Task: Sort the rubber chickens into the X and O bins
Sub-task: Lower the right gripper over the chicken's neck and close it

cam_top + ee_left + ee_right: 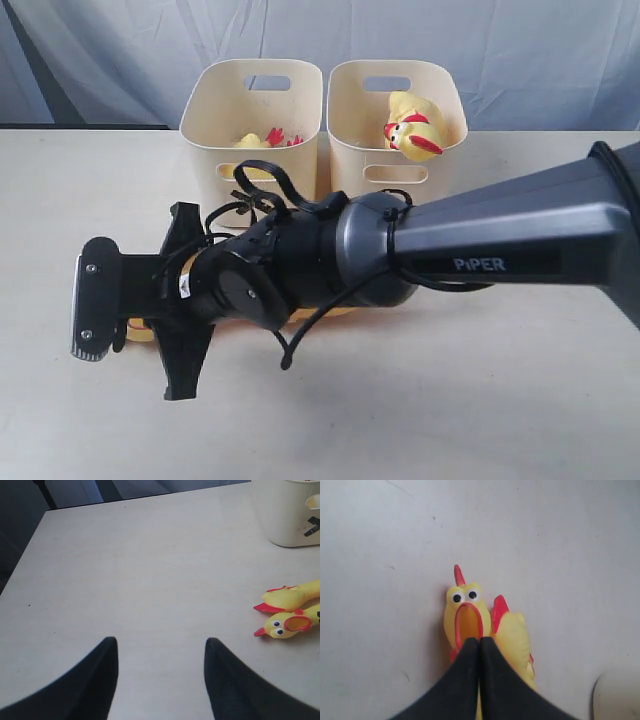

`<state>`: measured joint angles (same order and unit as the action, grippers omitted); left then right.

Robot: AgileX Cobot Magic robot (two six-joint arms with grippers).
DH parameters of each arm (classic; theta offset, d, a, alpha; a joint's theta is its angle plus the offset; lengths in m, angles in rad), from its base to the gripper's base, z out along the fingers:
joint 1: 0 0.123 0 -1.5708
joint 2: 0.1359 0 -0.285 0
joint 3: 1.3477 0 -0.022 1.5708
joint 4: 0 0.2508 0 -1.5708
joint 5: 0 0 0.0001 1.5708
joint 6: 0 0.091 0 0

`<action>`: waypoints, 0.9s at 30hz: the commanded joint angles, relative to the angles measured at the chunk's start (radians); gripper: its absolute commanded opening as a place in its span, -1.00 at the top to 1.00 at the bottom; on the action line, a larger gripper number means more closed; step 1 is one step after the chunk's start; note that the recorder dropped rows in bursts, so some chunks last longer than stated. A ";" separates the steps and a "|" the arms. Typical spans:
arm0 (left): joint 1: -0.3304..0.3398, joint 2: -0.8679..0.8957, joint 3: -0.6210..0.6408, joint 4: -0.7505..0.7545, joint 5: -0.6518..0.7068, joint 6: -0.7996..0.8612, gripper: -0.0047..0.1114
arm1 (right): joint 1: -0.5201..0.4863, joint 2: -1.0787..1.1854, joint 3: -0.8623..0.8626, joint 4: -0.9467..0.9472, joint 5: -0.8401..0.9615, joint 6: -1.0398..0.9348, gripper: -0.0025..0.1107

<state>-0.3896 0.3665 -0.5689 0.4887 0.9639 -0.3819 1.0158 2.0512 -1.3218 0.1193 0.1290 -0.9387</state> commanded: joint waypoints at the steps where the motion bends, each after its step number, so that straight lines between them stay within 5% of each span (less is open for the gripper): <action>1: 0.001 -0.005 -0.006 0.007 -0.001 0.002 0.06 | 0.002 0.023 -0.055 -0.006 0.060 0.007 0.95; 18: 0.001 -0.005 -0.006 0.007 -0.001 0.002 0.06 | 0.002 0.024 -0.129 -0.238 0.300 0.269 0.95; 27: 0.001 -0.005 -0.006 0.007 -0.001 0.002 0.06 | 0.002 0.078 -0.246 -0.399 0.578 0.618 0.95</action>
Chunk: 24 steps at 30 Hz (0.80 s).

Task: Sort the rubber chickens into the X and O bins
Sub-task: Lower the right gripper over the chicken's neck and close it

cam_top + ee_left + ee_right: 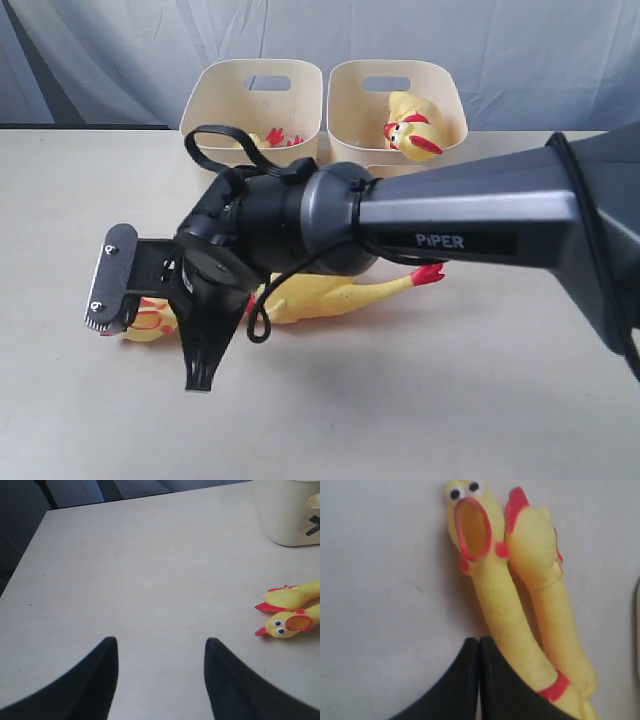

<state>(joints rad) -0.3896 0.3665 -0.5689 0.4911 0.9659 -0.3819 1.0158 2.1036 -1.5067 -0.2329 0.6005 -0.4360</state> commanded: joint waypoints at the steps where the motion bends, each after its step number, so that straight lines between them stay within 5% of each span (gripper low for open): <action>1: 0.001 -0.005 -0.006 0.002 -0.002 0.002 0.06 | 0.002 0.034 -0.080 -0.047 0.137 0.122 0.95; 8: 0.001 -0.005 -0.006 0.002 -0.002 0.002 0.06 | 0.016 0.070 -0.143 -0.055 0.221 0.119 0.84; 14: 0.001 -0.005 -0.006 0.002 -0.002 0.002 0.06 | 0.042 0.070 -0.143 -0.128 0.160 0.115 -0.21; 24: 0.001 -0.005 -0.006 0.000 -0.002 0.002 0.06 | 0.042 0.088 -0.143 -0.192 0.126 0.117 -0.03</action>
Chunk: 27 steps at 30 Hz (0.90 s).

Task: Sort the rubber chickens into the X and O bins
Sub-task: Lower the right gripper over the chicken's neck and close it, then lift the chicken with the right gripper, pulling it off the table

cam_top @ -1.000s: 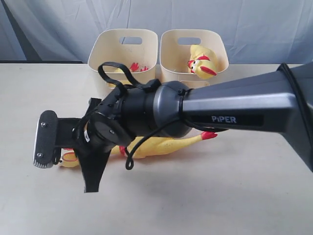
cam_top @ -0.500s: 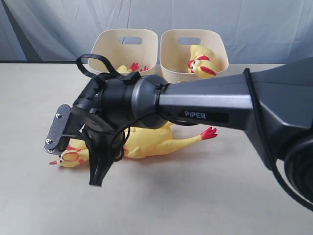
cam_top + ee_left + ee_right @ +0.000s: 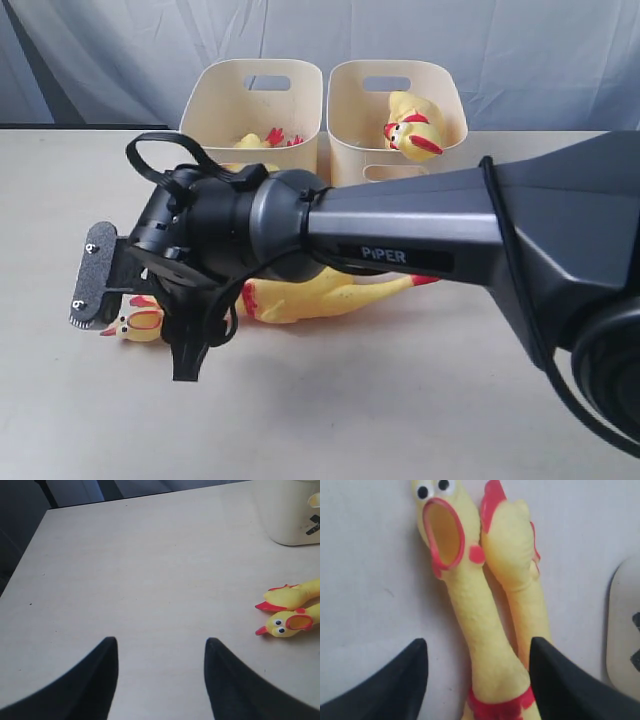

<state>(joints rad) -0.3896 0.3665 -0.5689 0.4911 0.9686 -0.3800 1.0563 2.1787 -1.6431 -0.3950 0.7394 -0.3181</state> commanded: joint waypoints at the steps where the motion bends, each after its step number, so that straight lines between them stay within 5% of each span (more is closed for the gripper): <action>1: 0.001 -0.005 -0.006 0.000 -0.005 0.000 0.06 | 0.002 0.022 -0.007 -0.038 -0.013 -0.001 -0.03; 23: 0.001 -0.005 -0.006 0.000 -0.005 0.000 0.06 | 0.002 0.103 -0.007 -0.150 -0.062 0.001 -0.02; 27: 0.001 -0.005 -0.006 -0.002 -0.005 0.000 0.06 | 0.002 0.103 -0.007 -0.158 -0.066 0.005 0.14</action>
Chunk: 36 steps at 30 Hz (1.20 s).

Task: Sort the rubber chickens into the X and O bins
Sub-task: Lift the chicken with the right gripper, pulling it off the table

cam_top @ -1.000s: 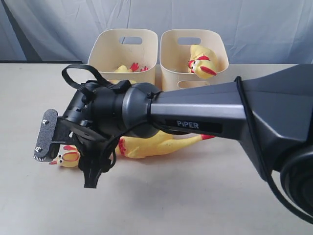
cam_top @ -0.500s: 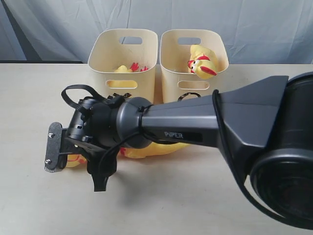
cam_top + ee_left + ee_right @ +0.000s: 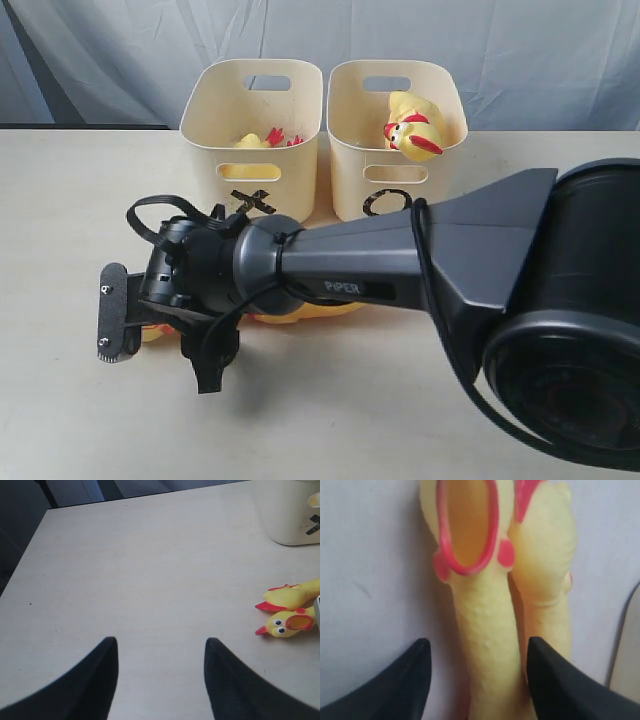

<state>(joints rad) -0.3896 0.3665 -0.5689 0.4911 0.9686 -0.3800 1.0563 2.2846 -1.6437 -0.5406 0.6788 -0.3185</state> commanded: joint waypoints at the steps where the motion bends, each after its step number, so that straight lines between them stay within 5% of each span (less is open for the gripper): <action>1: 0.001 -0.005 -0.006 -0.002 -0.005 0.000 0.06 | 0.002 -0.003 -0.006 -0.012 -0.005 0.006 0.22; 5: 0.001 -0.005 -0.006 -0.002 -0.005 0.000 0.06 | 0.002 -0.003 -0.006 -0.012 -0.011 0.006 0.45; 11: 0.001 -0.005 -0.006 -0.002 -0.005 0.000 0.06 | 0.002 -0.003 -0.006 -0.012 -0.009 0.006 0.49; 15: 0.001 -0.005 -0.006 -0.002 -0.005 0.000 0.06 | 0.002 -0.003 -0.006 -0.012 0.010 0.006 0.95; 25: -0.001 -0.005 0.016 -0.004 -0.005 0.000 0.06 | 0.002 -0.034 -0.006 0.043 0.084 0.024 0.97; 36: -0.001 -0.005 0.024 -0.008 -0.006 0.000 0.06 | 0.002 -0.286 -0.006 0.342 -0.005 0.095 0.97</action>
<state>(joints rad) -0.3896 0.3665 -0.5474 0.4891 0.9686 -0.3800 1.0563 2.0594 -1.6492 -0.2367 0.6974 -0.2487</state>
